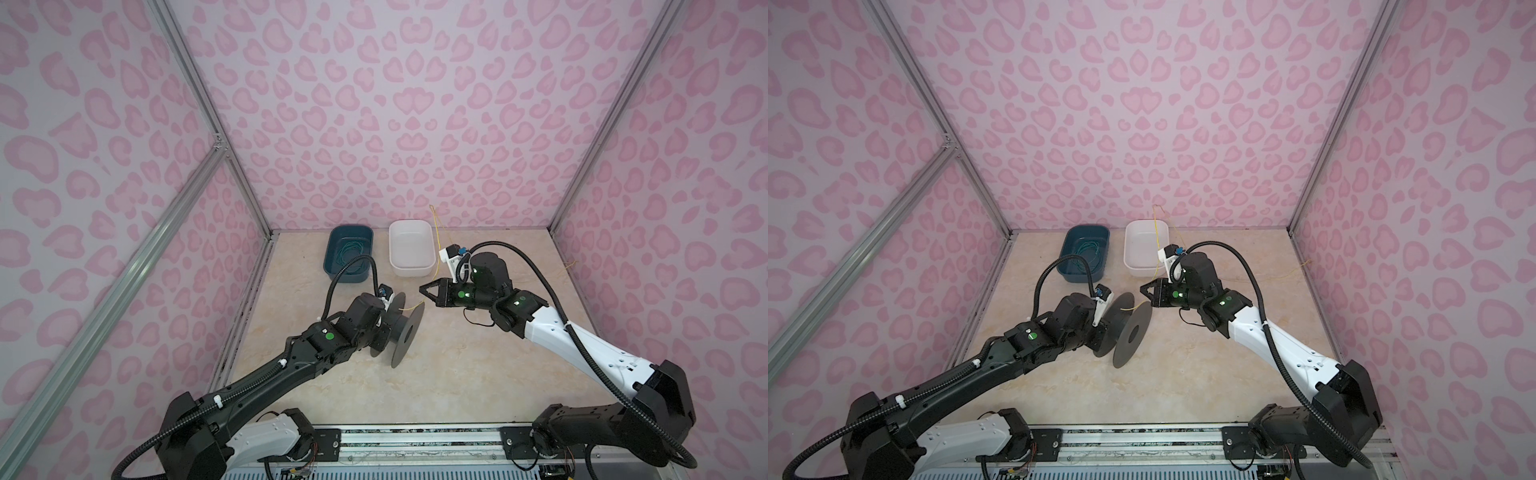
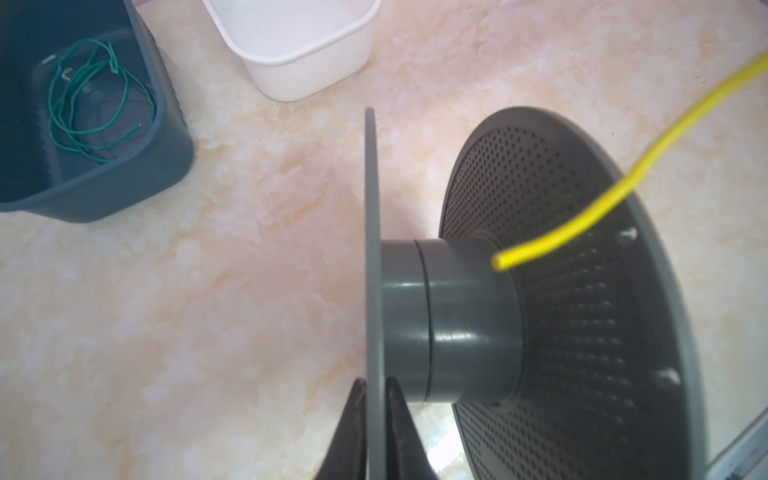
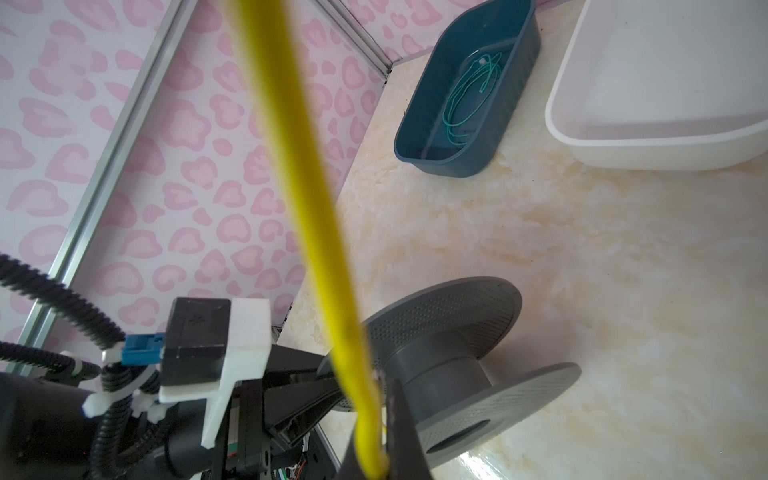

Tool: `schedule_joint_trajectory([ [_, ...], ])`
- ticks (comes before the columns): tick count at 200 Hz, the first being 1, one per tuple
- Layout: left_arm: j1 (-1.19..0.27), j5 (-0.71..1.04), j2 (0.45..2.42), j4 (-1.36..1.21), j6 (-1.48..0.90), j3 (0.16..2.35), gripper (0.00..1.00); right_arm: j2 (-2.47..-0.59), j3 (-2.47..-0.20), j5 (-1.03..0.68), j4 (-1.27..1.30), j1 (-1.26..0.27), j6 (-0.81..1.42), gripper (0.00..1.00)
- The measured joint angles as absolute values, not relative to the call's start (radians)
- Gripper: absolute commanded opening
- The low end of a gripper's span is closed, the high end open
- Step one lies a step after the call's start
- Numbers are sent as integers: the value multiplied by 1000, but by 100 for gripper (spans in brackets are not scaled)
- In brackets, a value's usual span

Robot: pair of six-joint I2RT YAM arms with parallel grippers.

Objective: Wrap the cables

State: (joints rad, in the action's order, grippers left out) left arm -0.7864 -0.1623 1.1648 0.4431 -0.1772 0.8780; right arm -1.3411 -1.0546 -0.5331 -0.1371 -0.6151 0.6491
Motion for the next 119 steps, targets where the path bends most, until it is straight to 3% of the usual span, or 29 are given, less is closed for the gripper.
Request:
schedule_joint_trajectory([
  [58, -786, -140, 1218, 447, -47, 941, 7, -1348, -1058, -551, -165, -601, 608, 0],
  [119, -786, -56, 1268, 438, 77, 982, 20, -1390, -1058, -572, -150, -594, 606, 0],
])
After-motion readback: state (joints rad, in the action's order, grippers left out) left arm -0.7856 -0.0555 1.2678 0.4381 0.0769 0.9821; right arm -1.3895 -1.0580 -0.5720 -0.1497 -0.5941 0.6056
